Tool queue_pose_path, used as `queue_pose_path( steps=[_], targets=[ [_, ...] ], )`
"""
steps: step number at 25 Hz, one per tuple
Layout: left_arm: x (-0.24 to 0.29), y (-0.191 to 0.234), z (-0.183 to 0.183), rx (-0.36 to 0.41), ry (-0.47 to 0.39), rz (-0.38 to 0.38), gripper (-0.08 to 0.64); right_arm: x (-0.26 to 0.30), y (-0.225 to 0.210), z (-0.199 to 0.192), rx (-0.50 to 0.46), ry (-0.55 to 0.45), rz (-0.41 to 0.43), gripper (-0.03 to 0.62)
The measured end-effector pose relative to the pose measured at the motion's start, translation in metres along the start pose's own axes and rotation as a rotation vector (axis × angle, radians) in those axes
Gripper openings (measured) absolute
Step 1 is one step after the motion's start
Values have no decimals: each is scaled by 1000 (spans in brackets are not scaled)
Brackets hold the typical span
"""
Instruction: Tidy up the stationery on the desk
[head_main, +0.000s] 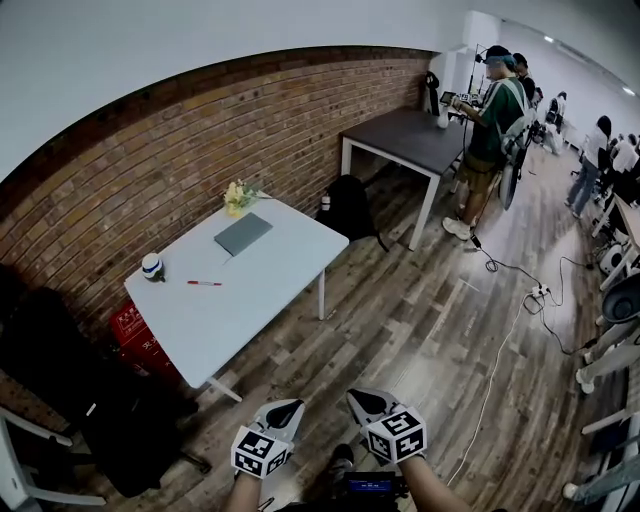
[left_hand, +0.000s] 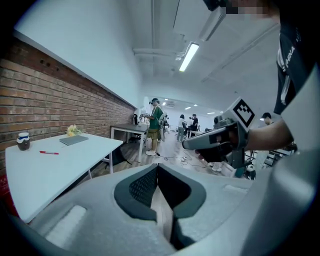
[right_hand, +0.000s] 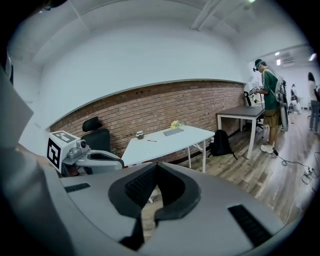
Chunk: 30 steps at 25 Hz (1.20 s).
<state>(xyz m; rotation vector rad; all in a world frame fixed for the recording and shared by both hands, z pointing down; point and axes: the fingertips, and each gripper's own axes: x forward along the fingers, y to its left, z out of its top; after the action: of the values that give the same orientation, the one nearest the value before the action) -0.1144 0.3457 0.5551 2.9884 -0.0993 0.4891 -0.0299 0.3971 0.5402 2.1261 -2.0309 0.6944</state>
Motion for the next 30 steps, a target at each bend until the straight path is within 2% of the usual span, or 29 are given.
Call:
queue_pose_path(
  steps=[8, 17, 24, 30],
  targets=[
    [62, 42, 40, -14, -25, 70, 12, 46, -60, 48, -52, 4, 72, 9],
    [81, 100, 39, -67, -15, 168, 12, 101, -85, 60, -50, 52, 133, 9],
    [116, 173, 43, -98, -21, 180, 12, 175, -108, 87, -57, 68, 146, 9],
    [144, 259, 64, -123, -31, 200, 12, 259, -124, 135, -94, 95, 152, 9]
  ],
)
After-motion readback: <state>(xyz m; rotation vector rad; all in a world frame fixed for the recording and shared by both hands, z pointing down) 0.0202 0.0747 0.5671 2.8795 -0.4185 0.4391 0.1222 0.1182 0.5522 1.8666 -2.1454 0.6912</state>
